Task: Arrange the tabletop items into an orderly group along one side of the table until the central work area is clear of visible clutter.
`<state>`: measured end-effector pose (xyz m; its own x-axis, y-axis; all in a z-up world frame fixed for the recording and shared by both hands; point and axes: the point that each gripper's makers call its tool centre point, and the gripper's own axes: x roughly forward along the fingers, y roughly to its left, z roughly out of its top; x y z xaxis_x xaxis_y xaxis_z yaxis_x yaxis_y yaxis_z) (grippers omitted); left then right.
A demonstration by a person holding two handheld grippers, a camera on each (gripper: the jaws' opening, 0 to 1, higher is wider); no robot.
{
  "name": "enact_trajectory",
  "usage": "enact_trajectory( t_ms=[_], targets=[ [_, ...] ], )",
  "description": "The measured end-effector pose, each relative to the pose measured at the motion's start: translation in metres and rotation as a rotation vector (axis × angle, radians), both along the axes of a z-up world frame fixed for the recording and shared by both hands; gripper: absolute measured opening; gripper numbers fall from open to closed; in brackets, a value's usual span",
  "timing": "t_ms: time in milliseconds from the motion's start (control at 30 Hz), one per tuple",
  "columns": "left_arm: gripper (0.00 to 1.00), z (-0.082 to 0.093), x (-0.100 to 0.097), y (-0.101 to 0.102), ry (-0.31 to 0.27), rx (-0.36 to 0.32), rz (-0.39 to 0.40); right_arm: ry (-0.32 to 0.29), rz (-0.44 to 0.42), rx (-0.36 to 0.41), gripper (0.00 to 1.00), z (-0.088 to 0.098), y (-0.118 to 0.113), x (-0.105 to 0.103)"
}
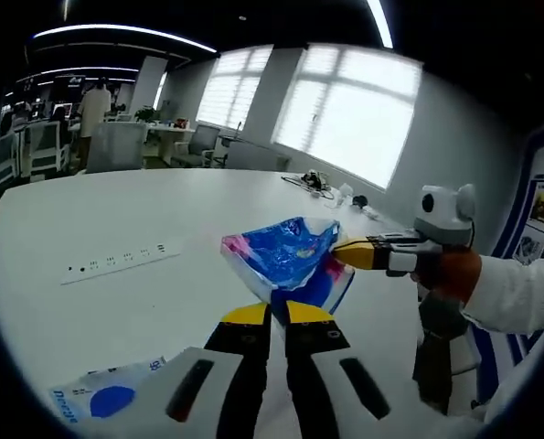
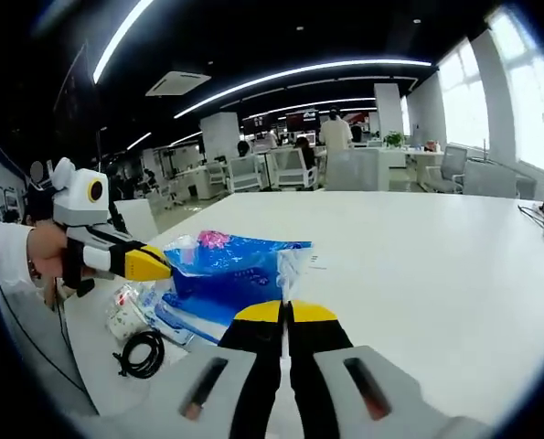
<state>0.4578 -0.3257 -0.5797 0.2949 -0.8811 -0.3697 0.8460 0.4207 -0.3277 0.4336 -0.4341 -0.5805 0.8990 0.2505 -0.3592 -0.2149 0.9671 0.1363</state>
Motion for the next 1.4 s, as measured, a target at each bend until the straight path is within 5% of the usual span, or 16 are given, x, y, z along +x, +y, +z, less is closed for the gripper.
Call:
enact_trajectory(
  t_ms=[533, 1067, 1400],
  targets=[
    [0.01, -0.05, 0.029, -0.027, 0.065, 0.056, 0.035, 0.063, -0.016, 0.02, 0.0, -0.045, -0.026, 0.026],
    [0.0, -0.121, 0.056, -0.056, 0.138, 0.123, 0.088, 0.14, -0.045, 0.048, 0.0, -0.116, -0.055, 0.049],
    [0.0, -0.151, 0.07, -0.055, 0.178, 0.176, 0.146, 0.177, -0.042, 0.072, 0.0, -0.142, -0.056, 0.059]
  ],
)
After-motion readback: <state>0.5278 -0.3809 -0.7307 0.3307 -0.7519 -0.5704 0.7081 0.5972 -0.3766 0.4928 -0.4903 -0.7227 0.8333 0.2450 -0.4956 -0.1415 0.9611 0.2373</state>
